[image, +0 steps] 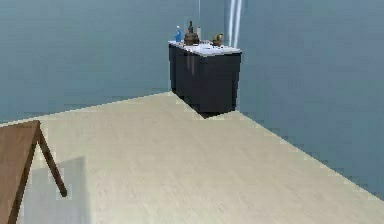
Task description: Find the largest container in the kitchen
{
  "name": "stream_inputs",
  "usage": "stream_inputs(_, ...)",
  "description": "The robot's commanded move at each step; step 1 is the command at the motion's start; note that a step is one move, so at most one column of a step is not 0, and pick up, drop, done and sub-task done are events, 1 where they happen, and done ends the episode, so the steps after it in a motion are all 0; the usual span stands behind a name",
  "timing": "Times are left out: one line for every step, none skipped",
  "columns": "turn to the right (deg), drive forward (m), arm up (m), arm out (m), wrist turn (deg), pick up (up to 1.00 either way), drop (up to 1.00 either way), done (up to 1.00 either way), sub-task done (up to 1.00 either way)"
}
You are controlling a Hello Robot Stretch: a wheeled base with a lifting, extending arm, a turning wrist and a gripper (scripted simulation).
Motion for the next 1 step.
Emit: stream_inputs(12.0, 0.0, 0.0, 0.0, 0.0, 0.0, 0.0, 0.0, 0.0)
